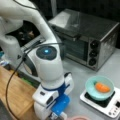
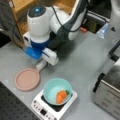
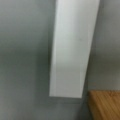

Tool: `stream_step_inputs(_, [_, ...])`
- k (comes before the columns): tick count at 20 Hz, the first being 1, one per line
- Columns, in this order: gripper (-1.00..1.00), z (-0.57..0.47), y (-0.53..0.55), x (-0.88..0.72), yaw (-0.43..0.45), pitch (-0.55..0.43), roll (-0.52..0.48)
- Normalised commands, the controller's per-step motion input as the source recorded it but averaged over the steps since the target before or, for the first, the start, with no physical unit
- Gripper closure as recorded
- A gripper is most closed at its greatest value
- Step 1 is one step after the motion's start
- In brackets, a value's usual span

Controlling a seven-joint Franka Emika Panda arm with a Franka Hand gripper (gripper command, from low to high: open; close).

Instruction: Pick up the pan. Place the pan on the table. Pick up the bowl. Place the bowl on the stove.

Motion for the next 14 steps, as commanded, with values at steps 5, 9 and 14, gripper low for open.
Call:
stream_step_inputs(5, [-1.00, 0.13, 0.11, 0.09, 0.031, 0.169, -0.184])
stream_step_inputs(9, [-1.00, 0.39, 0.13, 0.22, 0.026, 0.249, -0.191])
stream_step_inputs(14, [-1.00, 0.41, 0.13, 0.29, 0.027, 0.279, -0.155])
